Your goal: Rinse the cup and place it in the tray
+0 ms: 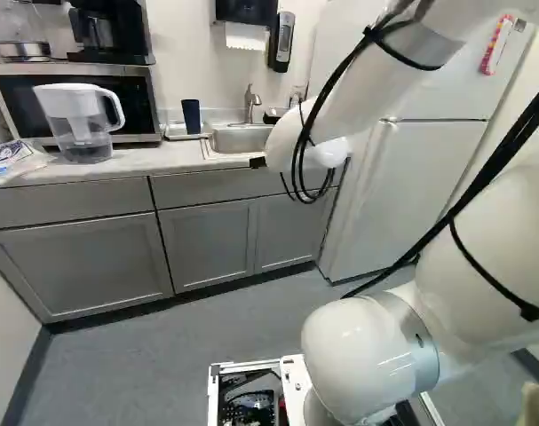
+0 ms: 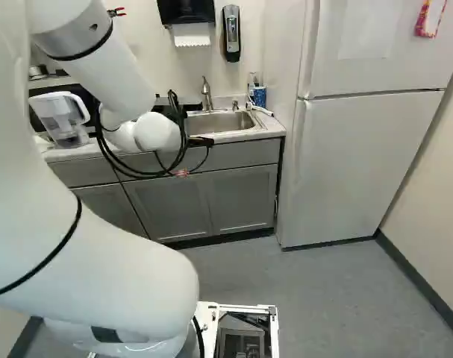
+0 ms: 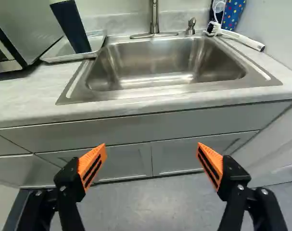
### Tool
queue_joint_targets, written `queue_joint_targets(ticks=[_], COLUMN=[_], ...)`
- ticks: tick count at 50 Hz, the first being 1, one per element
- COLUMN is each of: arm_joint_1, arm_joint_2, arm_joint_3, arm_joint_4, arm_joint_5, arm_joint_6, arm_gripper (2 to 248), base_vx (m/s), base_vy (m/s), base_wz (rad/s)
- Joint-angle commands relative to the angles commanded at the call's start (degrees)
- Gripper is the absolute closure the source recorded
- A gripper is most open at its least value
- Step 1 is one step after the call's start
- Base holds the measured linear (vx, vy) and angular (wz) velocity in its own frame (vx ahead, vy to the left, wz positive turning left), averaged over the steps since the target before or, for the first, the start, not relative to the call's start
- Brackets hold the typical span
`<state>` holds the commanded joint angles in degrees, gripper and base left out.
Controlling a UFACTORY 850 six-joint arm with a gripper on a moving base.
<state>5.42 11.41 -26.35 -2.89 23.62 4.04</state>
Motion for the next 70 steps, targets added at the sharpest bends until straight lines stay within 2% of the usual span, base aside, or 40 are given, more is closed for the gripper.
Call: queue_joint_targets(ticks=[17,35,53,70], arm_joint_1=[-1.9,-3.4,-4.5,-5.1], arm_joint_2=[1.6,2.9,3.8,4.4], arm_joint_3=[7.3,13.3,17.7,20.3], arm_joint_4=[1.0,1.8,2.4,2.7], arm_joint_5=[9.0,16.5,21.9,25.0], arm_joint_6=[-1.4,-2.5,-3.3,-3.8], arm_gripper=[3,3,3,3], base_vx=[0.0,0.0,0.0,0.0], base_vy=[0.0,0.0,0.0,0.0], base_wz=[0.0,0.0,0.0,0.0])
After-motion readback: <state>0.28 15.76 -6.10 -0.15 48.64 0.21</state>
